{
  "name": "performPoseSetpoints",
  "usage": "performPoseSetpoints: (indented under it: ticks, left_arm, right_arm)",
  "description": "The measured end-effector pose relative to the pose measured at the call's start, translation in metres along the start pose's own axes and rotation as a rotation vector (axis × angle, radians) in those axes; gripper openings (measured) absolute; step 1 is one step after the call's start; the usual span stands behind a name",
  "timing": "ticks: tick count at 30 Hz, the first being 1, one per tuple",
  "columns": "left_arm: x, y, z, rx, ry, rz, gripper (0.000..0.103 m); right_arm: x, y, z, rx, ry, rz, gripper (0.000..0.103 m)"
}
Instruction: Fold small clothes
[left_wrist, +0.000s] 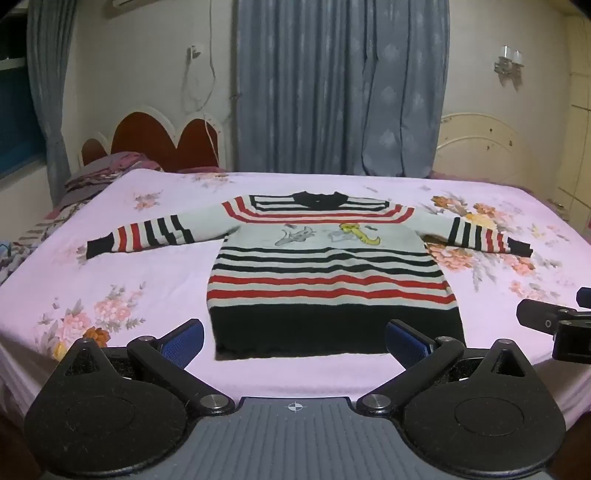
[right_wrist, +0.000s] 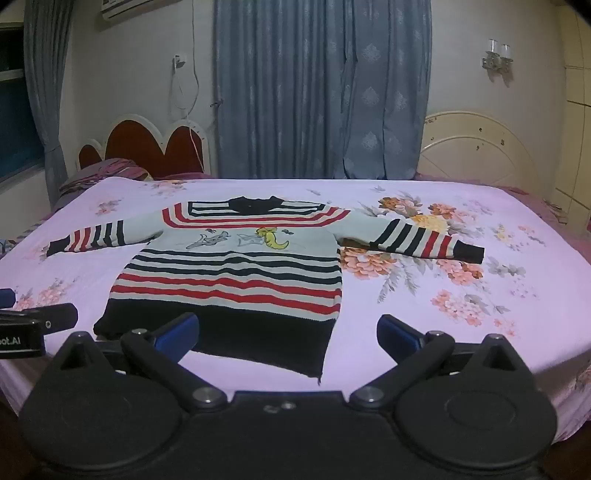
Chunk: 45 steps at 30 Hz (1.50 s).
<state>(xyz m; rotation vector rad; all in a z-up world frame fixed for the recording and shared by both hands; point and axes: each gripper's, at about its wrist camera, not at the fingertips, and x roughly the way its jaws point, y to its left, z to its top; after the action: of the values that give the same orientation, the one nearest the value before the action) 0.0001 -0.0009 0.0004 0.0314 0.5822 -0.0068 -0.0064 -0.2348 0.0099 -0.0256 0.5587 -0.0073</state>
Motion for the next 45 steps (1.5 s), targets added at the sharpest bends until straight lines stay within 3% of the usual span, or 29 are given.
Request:
performPoseSetpoints:
  ticks: [45]
  left_arm:
    - [-0.0029, 0.0047, 0.0001, -0.019, -0.007, 0.009, 0.103]
  right_arm:
    - [-0.0007, -0.0023, 0.0042, 0.008, -0.007, 0.001, 0.102]
